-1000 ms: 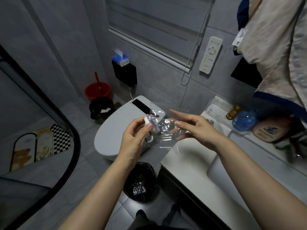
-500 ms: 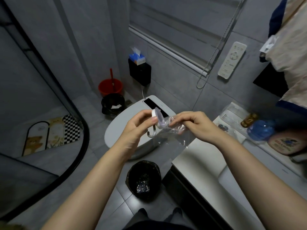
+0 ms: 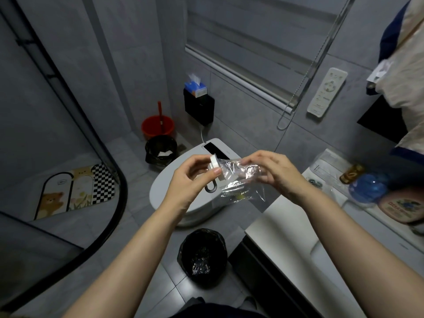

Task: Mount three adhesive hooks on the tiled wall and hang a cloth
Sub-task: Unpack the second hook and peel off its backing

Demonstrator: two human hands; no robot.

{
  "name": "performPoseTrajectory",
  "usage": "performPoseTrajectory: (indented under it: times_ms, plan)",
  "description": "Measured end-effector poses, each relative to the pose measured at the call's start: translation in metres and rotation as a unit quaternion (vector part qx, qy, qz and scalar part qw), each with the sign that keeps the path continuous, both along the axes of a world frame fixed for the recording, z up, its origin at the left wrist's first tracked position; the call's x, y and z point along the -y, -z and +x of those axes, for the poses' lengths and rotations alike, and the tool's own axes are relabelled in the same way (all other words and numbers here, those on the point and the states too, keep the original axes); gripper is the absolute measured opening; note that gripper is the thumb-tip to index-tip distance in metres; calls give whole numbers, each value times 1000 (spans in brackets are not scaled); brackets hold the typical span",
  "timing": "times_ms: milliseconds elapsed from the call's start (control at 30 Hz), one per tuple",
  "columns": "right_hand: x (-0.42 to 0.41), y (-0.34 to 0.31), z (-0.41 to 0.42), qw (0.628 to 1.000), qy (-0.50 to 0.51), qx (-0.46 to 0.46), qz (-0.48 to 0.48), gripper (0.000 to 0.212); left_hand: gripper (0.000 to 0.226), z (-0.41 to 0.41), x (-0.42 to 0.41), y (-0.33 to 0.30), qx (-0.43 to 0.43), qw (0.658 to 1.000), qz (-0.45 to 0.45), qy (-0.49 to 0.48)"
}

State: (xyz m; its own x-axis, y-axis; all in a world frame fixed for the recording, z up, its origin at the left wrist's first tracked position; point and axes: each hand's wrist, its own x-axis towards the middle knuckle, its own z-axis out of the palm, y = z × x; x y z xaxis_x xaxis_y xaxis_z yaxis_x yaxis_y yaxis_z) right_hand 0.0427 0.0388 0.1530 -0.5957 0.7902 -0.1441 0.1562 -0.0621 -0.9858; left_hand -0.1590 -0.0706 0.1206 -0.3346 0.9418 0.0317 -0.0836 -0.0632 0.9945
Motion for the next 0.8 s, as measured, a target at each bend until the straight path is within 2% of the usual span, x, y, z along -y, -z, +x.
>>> performPoseTrajectory:
  times_ms: [67,167,300,467,633,800]
  plan:
    - [3,2,-6,999,43,-16,5,18,39,-5,2,-1,0,1000,5,-10]
    - [3,9,-15,996,88,-29,-15,28,36,-12,8,-4,-5,1000,16,-11]
    - [5,13,-29,992,121,-22,-6,29,33,-19,15,-2,-20,999,30,-19]
    - [11,20,-47,988,115,-60,-80,32,37,-34,19,7,-22,998,41,-41]
    - [11,29,-66,991,106,-24,-76,21,37,-45,22,21,-6,997,24,-79]
    - [7,37,-81,986,72,-14,-149,16,36,-49,27,35,31,991,-13,-128]
